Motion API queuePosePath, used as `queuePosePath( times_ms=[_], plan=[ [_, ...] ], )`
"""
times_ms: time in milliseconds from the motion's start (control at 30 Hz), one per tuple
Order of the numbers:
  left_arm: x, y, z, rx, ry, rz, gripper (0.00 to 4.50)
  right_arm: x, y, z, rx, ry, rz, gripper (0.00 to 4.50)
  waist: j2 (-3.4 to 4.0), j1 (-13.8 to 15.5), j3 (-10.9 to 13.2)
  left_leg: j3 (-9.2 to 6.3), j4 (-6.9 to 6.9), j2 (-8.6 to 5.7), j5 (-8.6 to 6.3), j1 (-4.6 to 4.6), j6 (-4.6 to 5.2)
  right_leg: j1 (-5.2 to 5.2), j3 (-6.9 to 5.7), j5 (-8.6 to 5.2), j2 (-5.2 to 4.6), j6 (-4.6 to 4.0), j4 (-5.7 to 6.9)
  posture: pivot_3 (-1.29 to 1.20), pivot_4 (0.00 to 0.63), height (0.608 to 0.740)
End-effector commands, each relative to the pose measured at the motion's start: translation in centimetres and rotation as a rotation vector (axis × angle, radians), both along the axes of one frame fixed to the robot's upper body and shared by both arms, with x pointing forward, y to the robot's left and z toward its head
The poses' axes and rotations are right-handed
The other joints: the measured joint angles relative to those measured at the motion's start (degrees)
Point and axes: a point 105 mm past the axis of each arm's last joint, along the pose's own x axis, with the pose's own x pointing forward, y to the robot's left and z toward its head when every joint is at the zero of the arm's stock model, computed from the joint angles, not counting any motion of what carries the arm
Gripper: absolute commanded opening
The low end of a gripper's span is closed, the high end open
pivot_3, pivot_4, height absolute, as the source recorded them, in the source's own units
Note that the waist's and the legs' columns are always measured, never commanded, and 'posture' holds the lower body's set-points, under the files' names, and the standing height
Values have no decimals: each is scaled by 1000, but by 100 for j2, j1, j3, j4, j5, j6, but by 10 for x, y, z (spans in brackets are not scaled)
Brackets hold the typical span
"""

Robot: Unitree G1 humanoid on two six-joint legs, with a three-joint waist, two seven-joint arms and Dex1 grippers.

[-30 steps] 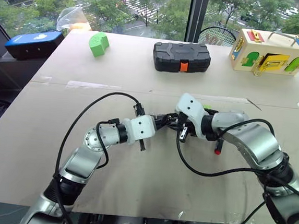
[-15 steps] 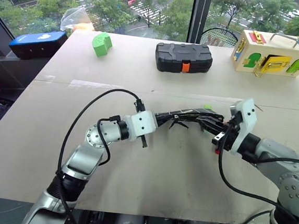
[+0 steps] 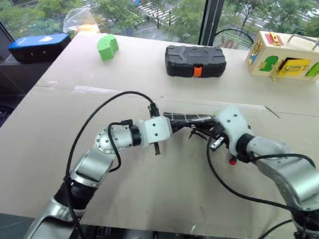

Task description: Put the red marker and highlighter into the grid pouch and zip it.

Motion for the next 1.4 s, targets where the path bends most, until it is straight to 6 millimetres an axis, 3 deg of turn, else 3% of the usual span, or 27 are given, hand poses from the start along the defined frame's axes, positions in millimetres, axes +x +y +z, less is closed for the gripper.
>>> queuePosePath(
  times_ms=[33,100,167,333,367,533,767,900,967,1067,1300,1400],
  plan=[
    [-3,-4,8,7,-47,-32,0,6,15,6,-172,-171,184,280,-2,-19,0,0,-1,0,0,-1,0,0,-1,0,0,1,-1,0,150,740],
    [-2,-1,6,13,-44,-12,0,9,19,9,-239,-225,258,962,-3,-28,0,0,0,2,0,-1,0,0,-2,0,0,2,0,0,150,740],
    [0,2,4,17,-39,10,0,11,22,10,-302,-261,318,2049,-3,-31,0,2,0,3,1,-1,-1,0,-3,0,-1,3,0,0,150,740],
    [2,6,2,15,-33,41,0,18,19,13,-358,-311,334,4268,-6,-29,-2,7,1,5,1,-1,-2,0,-5,0,-4,3,-1,0,150,740],
    [2,6,2,14,-32,46,0,20,18,14,-364,-316,332,4456,-5,-30,-1,9,2,5,1,-1,-2,0,-4,0,-5,3,0,0,150,740],
    [6,15,-4,19,-17,83,0,25,5,14,-398,-317,310,4456,-5,-31,-1,13,3,5,1,0,-2,0,-4,0,-5,3,0,0,150,740],
    [15,29,-7,29,-7,133,0,2,-23,44,9,-64,169,4456,-6,23,-2,10,4,7,1,-2,-2,2,-7,1,-5,2,0,0,150,740],
    [21,40,-5,29,-13,168,0,-16,-59,51,203,24,-57,4456,-9,70,-4,8,4,7,0,0,-1,2,-7,2,-6,1,1,0,150,740],
    [23,43,-3,27,-17,176,0,-22,-72,44,262,65,-184,4456,-14,96,-7,-2,3,7,0,-3,-2,4,-7,2,-8,1,1,0,150,740],
    [24,45,-2,25,-21,175,0,-22,-95,11,303,110,-519,4456,-16,80,-10,-6,4,7,0,-6,-2,2,-1,1,-9,0,6,0,150,740],
    [23,42,1,26,-26,157,0,-30,-90,-53,287,199,-813,4456,-16,64,-10,12,3,4,0,-5,-2,-11,3,1,-6,0,18,0,150,740],
    [21,41,3,28,-27,146,0,-31,-93,-61,322,196,-876,3166,-27,62,-17,16,3,2,1,-3,-3,-12,6,1,-5,1,19,0,150,740]
  ],
)
